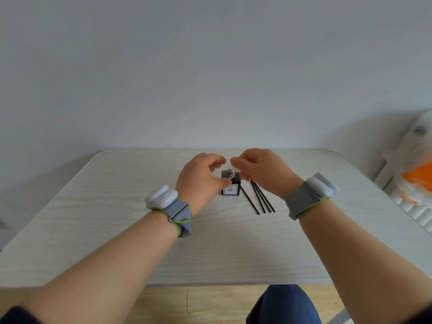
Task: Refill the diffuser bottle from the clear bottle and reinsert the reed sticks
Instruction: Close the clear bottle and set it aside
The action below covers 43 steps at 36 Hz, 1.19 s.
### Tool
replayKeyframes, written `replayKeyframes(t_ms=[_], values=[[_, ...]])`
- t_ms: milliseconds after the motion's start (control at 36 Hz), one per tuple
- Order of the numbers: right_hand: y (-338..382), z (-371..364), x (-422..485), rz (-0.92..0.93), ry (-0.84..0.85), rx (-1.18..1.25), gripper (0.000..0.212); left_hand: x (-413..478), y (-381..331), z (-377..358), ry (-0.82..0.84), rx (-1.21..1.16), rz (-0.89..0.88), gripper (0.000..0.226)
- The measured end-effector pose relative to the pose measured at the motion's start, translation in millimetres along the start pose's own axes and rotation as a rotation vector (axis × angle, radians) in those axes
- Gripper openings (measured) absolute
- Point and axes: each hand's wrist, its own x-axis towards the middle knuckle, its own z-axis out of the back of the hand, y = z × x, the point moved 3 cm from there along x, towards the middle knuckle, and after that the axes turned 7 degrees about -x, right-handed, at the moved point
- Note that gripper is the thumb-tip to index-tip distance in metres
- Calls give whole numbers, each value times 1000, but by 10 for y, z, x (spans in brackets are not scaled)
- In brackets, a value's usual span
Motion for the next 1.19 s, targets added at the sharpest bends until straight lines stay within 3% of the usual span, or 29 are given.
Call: replayKeyframes(t_ms=[139, 306, 444, 694, 1000, 1194], values=[[-25, -29, 15, -40, -5, -59, 52, -19, -8, -19, 2, 28, -16, 46], [-8, 9, 0, 19, -26, 18, 23, -6, 15, 4, -47, 29, 13, 40], [18, -9, -12, 99, 26, 41, 28, -5, -6, 1, -47, 24, 5, 38], [5, -22, 0, 81, 8, 52, 16, -10, -28, -7, -49, 37, -15, 40], [-1, -61, 7, 60, 54, -44, 18, -22, -38, 1, -55, 116, -62, 43], [6, -45, 11, -6, -21, 12, 52, -32, -128, 8, -102, 166, -144, 41]])
